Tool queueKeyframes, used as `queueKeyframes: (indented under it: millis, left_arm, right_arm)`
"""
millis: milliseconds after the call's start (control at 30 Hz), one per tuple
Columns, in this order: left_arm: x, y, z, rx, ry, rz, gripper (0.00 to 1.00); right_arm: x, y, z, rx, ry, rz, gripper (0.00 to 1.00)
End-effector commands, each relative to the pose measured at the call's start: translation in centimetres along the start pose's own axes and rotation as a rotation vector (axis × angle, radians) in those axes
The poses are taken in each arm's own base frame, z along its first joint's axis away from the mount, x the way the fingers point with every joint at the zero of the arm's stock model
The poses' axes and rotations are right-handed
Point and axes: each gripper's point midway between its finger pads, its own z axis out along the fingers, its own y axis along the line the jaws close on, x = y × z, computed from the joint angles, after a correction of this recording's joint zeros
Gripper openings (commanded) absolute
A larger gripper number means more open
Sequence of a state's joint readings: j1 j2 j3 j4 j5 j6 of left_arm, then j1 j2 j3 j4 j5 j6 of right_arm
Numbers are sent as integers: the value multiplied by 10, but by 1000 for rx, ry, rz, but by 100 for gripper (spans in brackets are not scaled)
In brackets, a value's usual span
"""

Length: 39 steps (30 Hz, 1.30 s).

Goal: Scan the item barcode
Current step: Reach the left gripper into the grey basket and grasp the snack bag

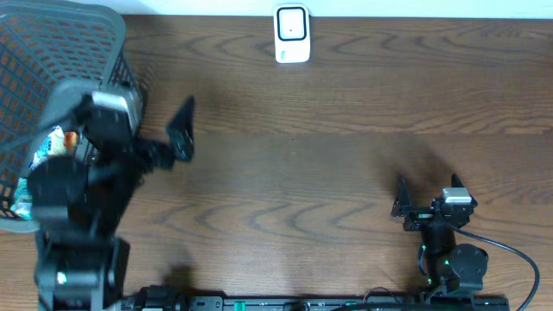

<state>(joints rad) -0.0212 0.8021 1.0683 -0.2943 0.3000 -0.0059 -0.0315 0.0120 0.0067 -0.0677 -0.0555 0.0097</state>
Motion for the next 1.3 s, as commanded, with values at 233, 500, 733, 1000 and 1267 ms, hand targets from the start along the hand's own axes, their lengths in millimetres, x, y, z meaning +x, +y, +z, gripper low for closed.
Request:
queueKeyframes:
  millis: [233,500,733,1000,1267]
  left_arm:
    - [-70,146,-5,-554,182,-240,98]
    - [4,226,-25,-750,446,-459,98]
    - [95,287,-63,-1080,659,-808,98]
    - [162,300,-56,-1075,922,-871,97]
    - [219,300,-51,-1086,1077,-950,97]
  right_arm:
    - [0,-2,0,10,0,-7,99]
    - [0,-2,0,10,0,-7,99]
    - [0,-2,0,10,0,-7,99]
    - [0,-2,0,10,0,-7,99]
    - [0,-2,0,10,0,-7,99]
